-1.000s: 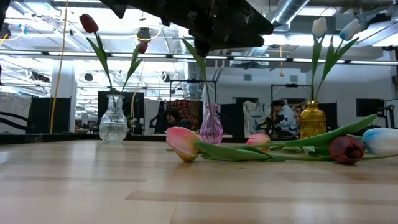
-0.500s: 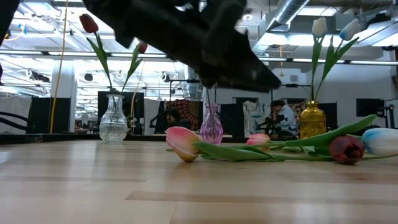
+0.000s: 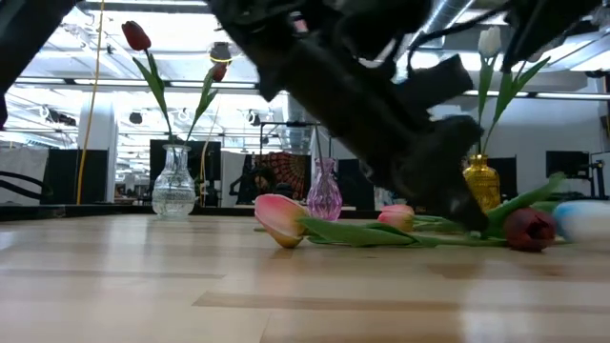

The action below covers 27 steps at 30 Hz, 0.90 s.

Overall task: Sort flowers into vase by color
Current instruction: Put the white flower into the yellow vase

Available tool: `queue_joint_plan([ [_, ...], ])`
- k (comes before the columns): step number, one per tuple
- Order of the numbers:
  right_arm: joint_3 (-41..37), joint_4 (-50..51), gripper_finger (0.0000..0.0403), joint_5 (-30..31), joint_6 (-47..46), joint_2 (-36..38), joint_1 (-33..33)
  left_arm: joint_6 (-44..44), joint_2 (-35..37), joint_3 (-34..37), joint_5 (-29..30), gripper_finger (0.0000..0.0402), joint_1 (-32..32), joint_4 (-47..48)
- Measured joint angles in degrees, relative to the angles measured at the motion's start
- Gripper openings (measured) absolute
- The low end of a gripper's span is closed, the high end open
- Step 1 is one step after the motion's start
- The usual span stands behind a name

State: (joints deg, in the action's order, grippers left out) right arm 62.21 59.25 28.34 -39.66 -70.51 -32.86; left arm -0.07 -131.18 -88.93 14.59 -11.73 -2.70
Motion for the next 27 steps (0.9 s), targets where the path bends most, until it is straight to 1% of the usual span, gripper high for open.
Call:
queue_joint_plan([
  [3,-6.7,-8.0,0.0240,-1.4,-1.8,3.9,-2.3,0.0,-1.4,-4.0,1.3,0.0167,0.2,4.9],
  [6,-12.7,-16.0,0.0240,-1.4,-3.8,6.2,-4.6,-0.1,-1.4,-5.0,3.4,0.0167,0.4,7.2],
  [8,-16.4,-21.6,0.0240,-1.3,-3.9,6.8,-5.9,0.0,-1.1,-5.0,4.3,0.0167,0.5,8.7],
  [13,-24.2,-35.6,0.0240,0.2,-4.0,6.0,-8.2,0.3,-0.8,-5.0,4.0,0.0167,1.0,12.2],
  [16,-27.2,-42.3,0.0240,0.3,-4.0,5.6,-8.7,0.4,-0.8,-5.0,4.1,0.0167,1.1,14.2],
  [19,-29.2,-47.3,0.0240,0.6,-3.6,5.6,-8.7,0.5,-0.8,-5.0,4.2,0.0167,1.2,14.2],
  [21,-30.4,-50.6,0.0240,2.0,-2.5,5.6,-8.6,0.5,-0.8,-5.0,4.2,0.0163,1.2,14.3],
  [24,-31.6,-54.9,0.0240,3.4,-0.5,5.6,-8.5,0.5,-0.8,-5.0,4.2,0.0143,1.3,15.0],
  [27,-31.7,-55.5,0.0240,3.5,-0.4,5.6,-7.9,0.6,-0.8,-5.0,4.0,0.0113,1.3,15.6],
])
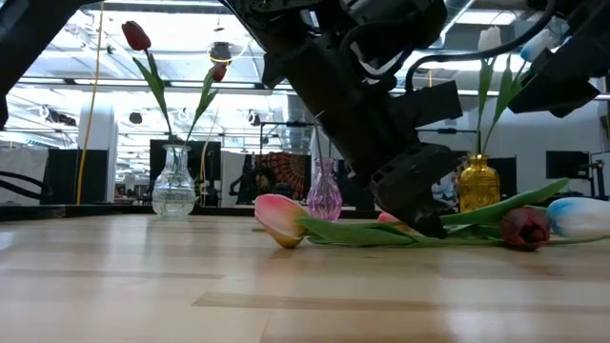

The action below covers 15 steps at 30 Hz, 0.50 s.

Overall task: Sort flowers into vase by color
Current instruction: Put the white flower into the yellow vase

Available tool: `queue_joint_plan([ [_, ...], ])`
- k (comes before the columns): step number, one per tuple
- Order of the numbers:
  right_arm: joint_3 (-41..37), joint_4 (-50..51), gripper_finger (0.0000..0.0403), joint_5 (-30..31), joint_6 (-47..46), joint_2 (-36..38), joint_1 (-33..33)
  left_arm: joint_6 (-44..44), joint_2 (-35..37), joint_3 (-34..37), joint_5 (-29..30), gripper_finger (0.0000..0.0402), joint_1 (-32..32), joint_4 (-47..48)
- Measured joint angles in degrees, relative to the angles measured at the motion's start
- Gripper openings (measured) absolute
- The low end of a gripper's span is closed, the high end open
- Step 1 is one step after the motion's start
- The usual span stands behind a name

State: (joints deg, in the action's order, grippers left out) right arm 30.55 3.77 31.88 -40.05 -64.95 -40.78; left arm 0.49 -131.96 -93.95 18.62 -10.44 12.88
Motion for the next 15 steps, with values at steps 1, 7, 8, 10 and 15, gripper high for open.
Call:
queue_joint_plan([
  [1,0.0,0.0,0.0240,0.0,0.0,0.0,0.2,0.0,0.0,0.0,-0.3,0.0103,0.0,0.0],
  [7,0.0,0.1,0.0240,0.2,0.0,0.0,2.0,2.0,0.0,0.0,-0.5,0.0059,0.0,0.3],
  [8,0.0,0.1,0.0240,0.2,0.0,0.0,2.2,2.4,0.0,0.0,-0.5,0.0054,0.0,0.3],
  [10,0.0,0.3,0.0240,0.1,0.0,0.0,2.8,3.0,0.0,0.0,-0.5,0.0047,0.0,0.3],
  [15,0.0,0.4,0.0240,0.1,0.0,0.0,3.9,6.1,0.0,0.0,-0.4,0.0036,-0.1,0.3],
])
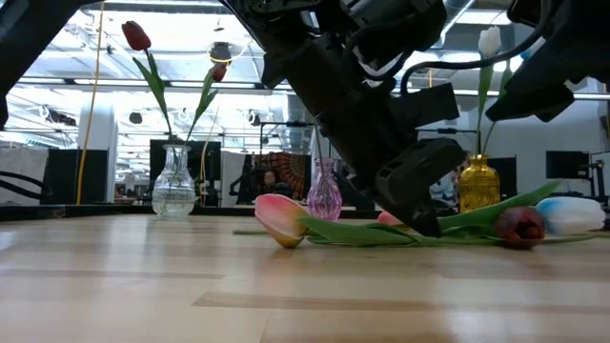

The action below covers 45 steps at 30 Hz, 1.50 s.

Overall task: Sort flowers into vase by color
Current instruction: Put the white flower into the yellow vase

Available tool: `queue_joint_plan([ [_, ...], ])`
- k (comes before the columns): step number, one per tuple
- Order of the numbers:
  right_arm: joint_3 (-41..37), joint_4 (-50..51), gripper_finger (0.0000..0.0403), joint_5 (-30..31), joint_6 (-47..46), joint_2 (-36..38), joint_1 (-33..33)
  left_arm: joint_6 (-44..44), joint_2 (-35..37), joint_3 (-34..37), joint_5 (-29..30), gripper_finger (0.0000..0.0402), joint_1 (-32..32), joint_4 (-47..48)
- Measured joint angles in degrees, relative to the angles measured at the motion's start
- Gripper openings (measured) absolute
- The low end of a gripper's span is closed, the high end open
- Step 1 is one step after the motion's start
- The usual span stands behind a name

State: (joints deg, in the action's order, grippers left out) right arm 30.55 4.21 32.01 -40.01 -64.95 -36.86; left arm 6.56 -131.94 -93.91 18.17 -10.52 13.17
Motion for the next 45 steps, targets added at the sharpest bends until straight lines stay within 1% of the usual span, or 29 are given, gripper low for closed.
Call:
queue_joint_plan([
  [2,0.0,0.0,0.0240,0.0,0.0,0.0,0.3,1.7,0.0,0.0,-0.3,0.0034,0.0,0.0],
  [8,0.0,0.0,0.0240,0.0,0.0,0.0,0.3,7.6,0.4,-0.1,-3.9,0.0032,-0.1,0.0],
  [13,0.0,0.0,0.0240,-0.1,0.0,0.0,0.3,8.3,0.7,-0.1,-7.6,0.0032,0.4,0.2],
  [16,0.0,0.0,0.0240,-0.1,0.0,0.0,0.3,8.3,0.8,-0.1,-8.5,0.0032,0.7,0.4],
  [20,0.0,0.0,0.0240,-0.2,0.0,0.0,0.3,9.2,0.8,-0.1,-6.4,0.0030,0.7,0.4],
  [25,0.0,-0.9,0.0240,-0.1,0.0,0.0,0.3,9.0,2.7,-0.1,-5.3,0.0005,0.6,1.0],
  [28,0.0,-4.6,0.0240,0.0,0.0,0.0,0.3,8.5,4.8,-0.2,-3.6,0.0003,0.6,2.1],
  [36,0.0,-15.6,0.0240,0.5,0.2,0.0,-1.1,8.4,10.9,-0.2,3.7,0.0001,0.5,5.4],
  [39,0.0,-18.2,0.0240,2.2,1.9,0.0,-2.1,8.6,12.8,-0.2,6.1,0.0000,0.5,5.7],
  [41,0.0,-19.0,0.0240,4.6,2.9,0.0,-2.8,8.6,14.1,-0.2,7.7,0.0000,0.5,5.7],
  [45,0.0,-19.3,0.0240,12.6,3.3,0.0,-4.0,8.4,17.0,-0.2,10.5,0.0000,0.2,5.5],
])
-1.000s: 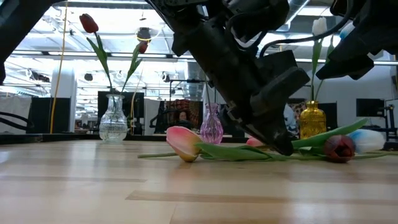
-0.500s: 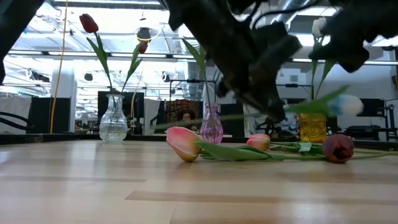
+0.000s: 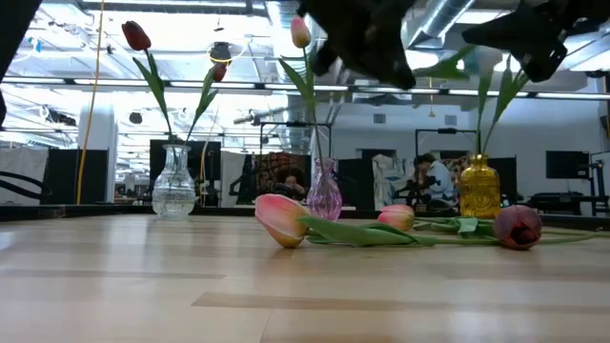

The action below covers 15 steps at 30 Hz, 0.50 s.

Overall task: Sort flowers into vase by color
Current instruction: Put the white flower into the yellow vase

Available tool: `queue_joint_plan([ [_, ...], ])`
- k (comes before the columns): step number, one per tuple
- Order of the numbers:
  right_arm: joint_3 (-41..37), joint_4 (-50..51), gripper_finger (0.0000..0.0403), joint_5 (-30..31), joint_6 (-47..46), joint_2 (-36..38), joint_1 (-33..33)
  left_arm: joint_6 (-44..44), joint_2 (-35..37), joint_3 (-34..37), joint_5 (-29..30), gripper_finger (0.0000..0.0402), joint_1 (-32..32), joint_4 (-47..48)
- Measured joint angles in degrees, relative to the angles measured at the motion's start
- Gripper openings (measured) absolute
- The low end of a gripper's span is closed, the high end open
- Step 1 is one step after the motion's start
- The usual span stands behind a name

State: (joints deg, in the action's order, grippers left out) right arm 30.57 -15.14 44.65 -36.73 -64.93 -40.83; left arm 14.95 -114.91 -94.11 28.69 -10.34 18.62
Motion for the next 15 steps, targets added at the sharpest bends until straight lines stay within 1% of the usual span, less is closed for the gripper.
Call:
queue_joint_plan([
  [4,0.0,-0.1,0.0240,8.0,1.9,0.0,-0.5,-1.9,2.0,0.0,2.1,0.0000,-1.4,0.0],
  [7,0.0,-0.6,0.0240,11.8,2.2,0.0,-0.3,-2.8,3.4,0.0,4.6,0.0000,-2.6,-0.1],
  [11,0.0,-2.1,0.0240,12.7,4.3,0.0,0.5,-2.9,4.2,0.0,6.6,0.0000,-3.7,-0.2],
  [13,0.0,-3.2,0.0240,12.7,4.7,0.0,0.9,-2.9,4.2,0.0,6.6,0.0000,-4.1,-0.4],
  [15,0.0,-5.0,0.0240,12.7,7.3,0.0,1.3,-3.3,4.2,0.0,6.5,0.0000,-4.4,-1.6],
])
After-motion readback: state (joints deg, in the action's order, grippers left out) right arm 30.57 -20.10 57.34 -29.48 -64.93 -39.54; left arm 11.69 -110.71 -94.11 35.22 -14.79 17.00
